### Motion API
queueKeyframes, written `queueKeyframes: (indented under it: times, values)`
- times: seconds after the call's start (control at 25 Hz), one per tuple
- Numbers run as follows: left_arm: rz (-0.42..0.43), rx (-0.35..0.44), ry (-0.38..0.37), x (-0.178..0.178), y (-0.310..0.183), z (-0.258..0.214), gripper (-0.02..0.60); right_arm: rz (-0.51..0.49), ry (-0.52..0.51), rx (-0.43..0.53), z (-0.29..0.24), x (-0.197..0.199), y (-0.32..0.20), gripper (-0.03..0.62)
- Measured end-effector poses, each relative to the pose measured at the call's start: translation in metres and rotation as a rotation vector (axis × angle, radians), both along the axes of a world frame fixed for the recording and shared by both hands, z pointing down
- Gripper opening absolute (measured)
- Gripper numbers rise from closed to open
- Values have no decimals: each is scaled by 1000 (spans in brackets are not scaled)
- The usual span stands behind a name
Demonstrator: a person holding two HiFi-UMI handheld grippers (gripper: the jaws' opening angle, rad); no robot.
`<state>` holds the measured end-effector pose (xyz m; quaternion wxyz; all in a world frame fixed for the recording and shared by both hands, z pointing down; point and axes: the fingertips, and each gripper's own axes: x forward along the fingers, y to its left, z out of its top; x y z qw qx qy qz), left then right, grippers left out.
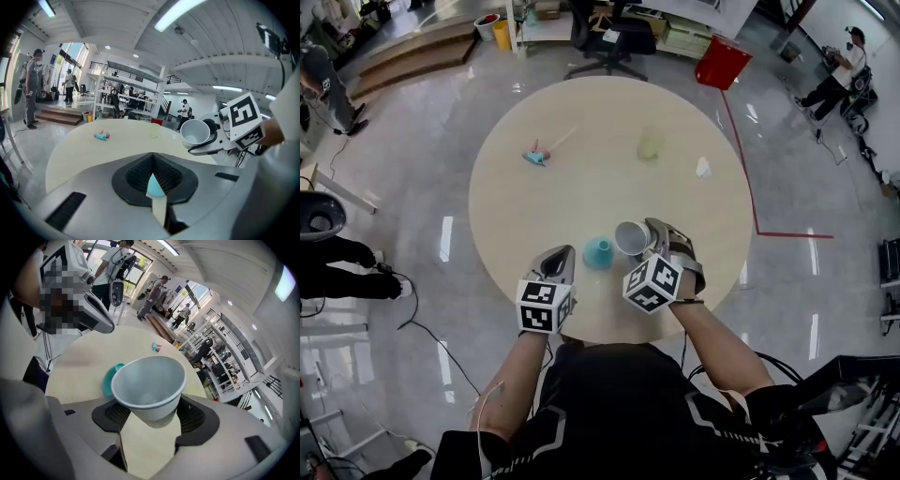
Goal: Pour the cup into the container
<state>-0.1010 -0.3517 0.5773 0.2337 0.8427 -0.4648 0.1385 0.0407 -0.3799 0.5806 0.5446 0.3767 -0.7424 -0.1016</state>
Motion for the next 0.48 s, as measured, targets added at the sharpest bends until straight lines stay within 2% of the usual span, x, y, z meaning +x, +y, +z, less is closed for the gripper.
queueKeyframes:
  times: [0.48]
  values:
    - [27, -15, 0, 1, -2, 7, -11, -36, 201, 50, 9, -3, -11, 310]
